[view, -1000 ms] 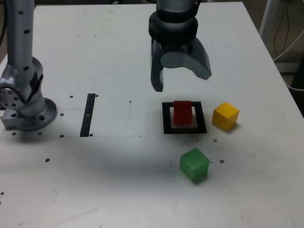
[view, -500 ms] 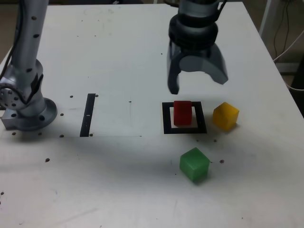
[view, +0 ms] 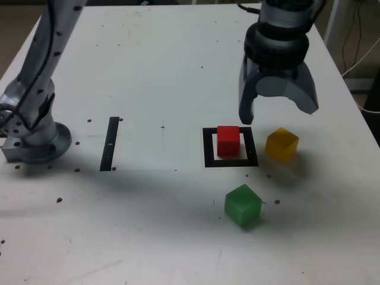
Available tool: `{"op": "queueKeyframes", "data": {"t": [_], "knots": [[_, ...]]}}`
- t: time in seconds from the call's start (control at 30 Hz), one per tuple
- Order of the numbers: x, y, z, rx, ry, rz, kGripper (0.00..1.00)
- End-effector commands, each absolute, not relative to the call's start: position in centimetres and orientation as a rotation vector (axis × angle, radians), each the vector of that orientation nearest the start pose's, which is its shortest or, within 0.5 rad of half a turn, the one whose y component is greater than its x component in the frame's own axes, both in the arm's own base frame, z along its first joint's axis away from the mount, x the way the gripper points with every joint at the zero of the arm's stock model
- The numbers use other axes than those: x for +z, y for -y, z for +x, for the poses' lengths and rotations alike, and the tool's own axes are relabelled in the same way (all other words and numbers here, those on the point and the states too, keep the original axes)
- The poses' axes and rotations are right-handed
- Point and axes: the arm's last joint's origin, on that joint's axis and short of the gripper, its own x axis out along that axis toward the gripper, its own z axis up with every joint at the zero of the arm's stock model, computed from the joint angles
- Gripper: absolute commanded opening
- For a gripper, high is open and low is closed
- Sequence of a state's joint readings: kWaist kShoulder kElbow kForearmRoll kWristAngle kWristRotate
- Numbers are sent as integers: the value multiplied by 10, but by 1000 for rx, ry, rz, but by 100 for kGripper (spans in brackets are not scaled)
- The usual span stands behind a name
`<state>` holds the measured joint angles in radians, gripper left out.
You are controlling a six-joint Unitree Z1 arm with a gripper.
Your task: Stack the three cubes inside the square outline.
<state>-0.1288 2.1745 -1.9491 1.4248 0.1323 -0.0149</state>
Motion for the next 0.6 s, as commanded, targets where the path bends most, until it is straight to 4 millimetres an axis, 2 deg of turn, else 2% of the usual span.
{"op": "queueKeyframes", "data": {"t": [0.0,0.23,0.57], "knots": [[277,48,417,5,-1640,211,100],[272,50,427,-17,-1642,231,100],[267,50,432,-33,-1651,251,100]]}}
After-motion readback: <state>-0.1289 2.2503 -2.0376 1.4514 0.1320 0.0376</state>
